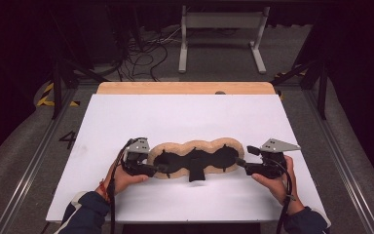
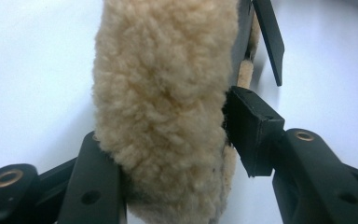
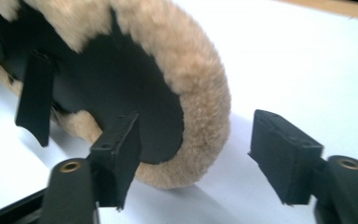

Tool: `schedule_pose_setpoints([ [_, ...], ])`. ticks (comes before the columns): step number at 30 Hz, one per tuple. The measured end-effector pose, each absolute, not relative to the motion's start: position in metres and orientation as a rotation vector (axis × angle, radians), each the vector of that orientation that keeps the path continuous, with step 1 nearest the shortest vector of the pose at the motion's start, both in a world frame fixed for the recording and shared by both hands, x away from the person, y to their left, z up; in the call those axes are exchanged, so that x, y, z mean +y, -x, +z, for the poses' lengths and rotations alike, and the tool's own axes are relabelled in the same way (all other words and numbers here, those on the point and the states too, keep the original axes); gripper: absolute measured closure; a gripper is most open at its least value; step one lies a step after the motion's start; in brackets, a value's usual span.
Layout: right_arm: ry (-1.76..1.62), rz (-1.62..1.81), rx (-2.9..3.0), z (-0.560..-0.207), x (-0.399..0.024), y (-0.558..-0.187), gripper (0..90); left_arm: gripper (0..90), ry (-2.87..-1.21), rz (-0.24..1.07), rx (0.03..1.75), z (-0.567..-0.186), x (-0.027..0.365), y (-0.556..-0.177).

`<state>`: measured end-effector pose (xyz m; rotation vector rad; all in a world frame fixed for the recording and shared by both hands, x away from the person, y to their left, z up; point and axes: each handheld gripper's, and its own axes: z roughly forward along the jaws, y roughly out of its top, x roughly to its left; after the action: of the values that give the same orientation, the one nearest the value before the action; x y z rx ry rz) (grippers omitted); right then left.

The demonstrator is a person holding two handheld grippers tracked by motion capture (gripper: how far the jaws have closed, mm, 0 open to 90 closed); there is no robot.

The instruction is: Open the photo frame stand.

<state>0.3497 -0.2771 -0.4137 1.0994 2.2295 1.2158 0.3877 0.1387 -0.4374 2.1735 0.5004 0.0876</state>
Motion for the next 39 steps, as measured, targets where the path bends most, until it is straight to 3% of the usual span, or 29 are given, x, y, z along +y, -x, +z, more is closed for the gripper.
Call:
schedule_pose_setpoints([
  [8,-1.106,1.194,2.277,-0.419,-0.272,-0.35,32.9,52.0,-2.203,0.181,0.468,-0.435,0.134,-0.378],
  [16,-1.161,1.216,2.279,-0.426,-0.276,-0.319,50.1,51.2,-2.214,0.261,0.446,-0.434,0.13,-0.372],
  [21,-1.106,1.283,2.401,-0.442,-0.26,-0.312,55.2,51.3,-2.208,0.304,0.444,-0.435,0.126,-0.368],
  [28,-0.931,1.227,2.514,-0.459,-0.205,-0.323,51.8,51.5,-2.206,0.373,0.428,-0.436,0.118,-0.366],
  [32,-0.926,1.22,2.512,-0.462,-0.194,-0.331,49.7,51.6,-2.218,0.423,0.411,-0.437,0.114,-0.365],
  [39,-0.888,1.209,2.532,-0.463,-0.181,-0.338,55.5,51.5,-2.232,0.475,0.404,-0.437,0.111,-0.367],
])
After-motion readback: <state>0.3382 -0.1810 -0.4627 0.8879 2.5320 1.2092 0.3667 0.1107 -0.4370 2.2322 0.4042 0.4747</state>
